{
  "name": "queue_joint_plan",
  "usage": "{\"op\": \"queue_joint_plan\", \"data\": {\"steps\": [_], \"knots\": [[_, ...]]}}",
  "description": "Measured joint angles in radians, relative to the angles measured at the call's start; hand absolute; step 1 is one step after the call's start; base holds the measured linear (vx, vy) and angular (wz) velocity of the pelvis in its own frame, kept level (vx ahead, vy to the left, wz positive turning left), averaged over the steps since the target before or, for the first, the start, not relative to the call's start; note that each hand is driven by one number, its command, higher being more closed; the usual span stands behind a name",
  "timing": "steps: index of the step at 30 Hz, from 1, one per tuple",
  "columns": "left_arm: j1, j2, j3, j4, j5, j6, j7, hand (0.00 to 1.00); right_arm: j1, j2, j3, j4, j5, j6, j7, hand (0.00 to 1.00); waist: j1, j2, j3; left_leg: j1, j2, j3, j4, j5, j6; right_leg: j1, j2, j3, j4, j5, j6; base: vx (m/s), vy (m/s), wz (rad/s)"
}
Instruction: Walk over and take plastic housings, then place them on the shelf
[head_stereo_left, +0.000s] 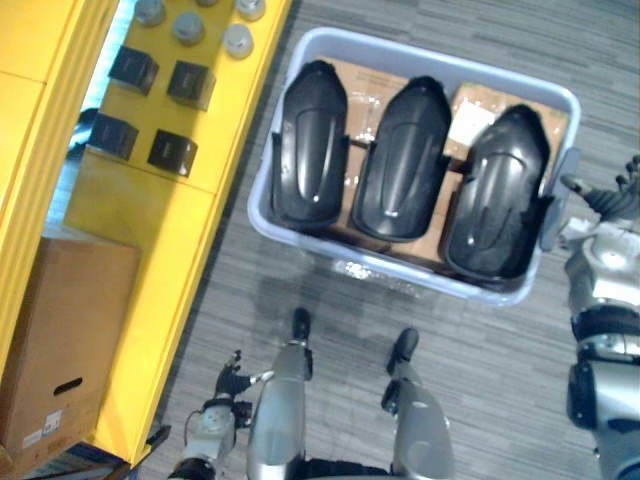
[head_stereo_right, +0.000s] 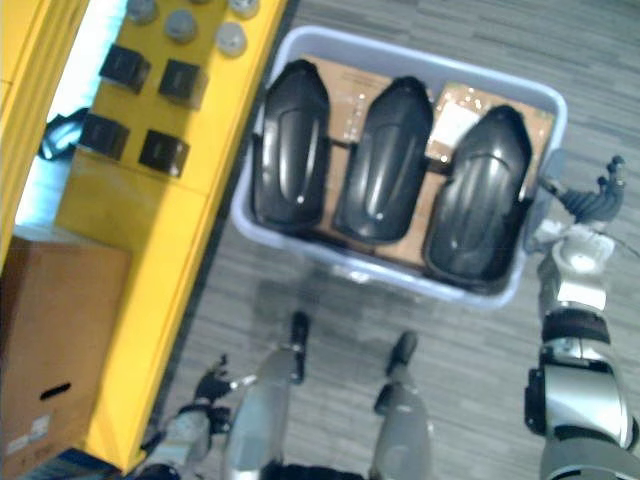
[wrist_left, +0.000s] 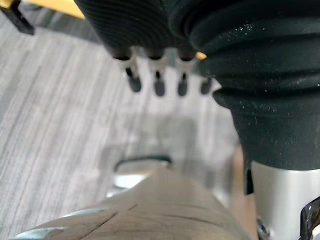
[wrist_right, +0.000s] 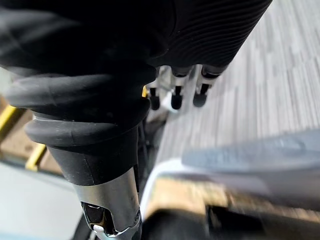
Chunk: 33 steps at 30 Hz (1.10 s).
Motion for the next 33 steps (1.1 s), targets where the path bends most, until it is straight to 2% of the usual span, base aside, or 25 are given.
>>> {"op": "queue_joint_plan", "data": {"steps": [4, 6, 8, 11, 16, 20, 21, 24, 33], "knots": [[0.002, -0.002, -0.001, 0.001, 0.0, -0.005, 0.014, 0.0, -0.006, 0.0, 0.01, -0.002, -0.016, 0.018, 0.026, 0.0, 0.005, 0.0, 0.0, -0.001, -0.002, -0.008, -0.001, 0.004, -0.001, 0.001, -0.001, -0.007, 0.007, 0.0, -0.001, -0.02, -0.001, 0.05], [0.002, -0.002, -0.001, 0.001, -0.001, -0.005, 0.014, 0.0, -0.007, 0.0, 0.019, -0.008, -0.022, 0.046, 0.034, 0.0, 0.004, 0.0, 0.0, -0.001, -0.002, -0.009, -0.001, 0.005, -0.001, 0.0, -0.001, -0.007, 0.011, -0.001, -0.001, 0.0, 0.0, 0.0], [0.002, -0.002, -0.001, 0.003, -0.004, -0.005, 0.014, 0.0, -0.006, 0.011, 0.037, -0.005, -0.038, 0.111, 0.03, 0.0, 0.004, 0.0, 0.0, -0.001, -0.002, -0.013, -0.003, 0.008, -0.002, 0.0, -0.001, -0.008, 0.016, -0.005, 0.0, -0.03, -0.005, 0.04], [0.002, -0.002, -0.001, 0.006, -0.01, -0.006, 0.015, 0.0, -0.003, 0.04, 0.037, 0.005, -0.047, 0.168, 0.008, 0.0, 0.004, 0.0, 0.0, -0.001, -0.001, -0.018, -0.009, 0.014, -0.003, -0.003, -0.001, -0.01, 0.023, -0.009, 0.0, -0.03, -0.011, 0.05], [0.001, -0.009, -0.002, 0.028, -0.05, -0.008, 0.014, 0.0, 0.001, 0.058, 0.036, 0.004, -0.066, 0.213, -0.035, 0.0, 0.005, 0.0, 0.0, 0.0, 0.001, -0.016, -0.016, 0.02, -0.005, -0.012, -0.001, -0.008, 0.035, -0.012, -0.003, 0.0, 0.0, 0.0], [0.002, -0.008, -0.004, 0.038, -0.065, -0.005, 0.012, 0.0, 0.001, 0.058, 0.036, 0.001, -0.067, 0.239, -0.035, 0.0, 0.005, 0.0, 0.0, 0.0, 0.003, -0.015, -0.017, 0.021, -0.005, -0.016, -0.001, -0.006, 0.042, -0.013, -0.004, 0.0, 0.0, 0.0], [0.003, -0.008, -0.004, 0.04, -0.078, -0.005, 0.011, 0.0, 0.001, 0.058, 0.037, 0.0, -0.074, 0.249, -0.032, 1.0, 0.005, 0.0, 0.0, 0.001, 0.003, -0.015, -0.017, 0.022, -0.005, -0.016, -0.001, -0.006, 0.045, -0.015, -0.004, 0.0, 0.0, 0.0], [0.004, -0.008, -0.004, 0.046, -0.093, -0.005, 0.006, 0.0, 0.001, 0.062, 0.038, 0.001, -0.114, 0.257, -0.013, 1.0, 0.007, -0.001, -0.001, 0.001, 0.004, -0.016, -0.021, 0.027, -0.006, -0.018, -0.001, -0.006, 0.05, -0.018, -0.005, 0.0, 0.0, 0.0], [0.007, -0.007, -0.007, 0.073, -0.151, -0.013, 0.004, 0.0, -0.028, 0.04, 0.098, 0.107, -0.32, 0.355, 0.062, 1.0, 0.018, -0.007, -0.004, 0.008, -0.001, -0.029, -0.089, 0.077, -0.012, -0.031, -0.002, -0.029, 0.052, -0.022, -0.01, -0.01, -0.015, 0.07]]}}
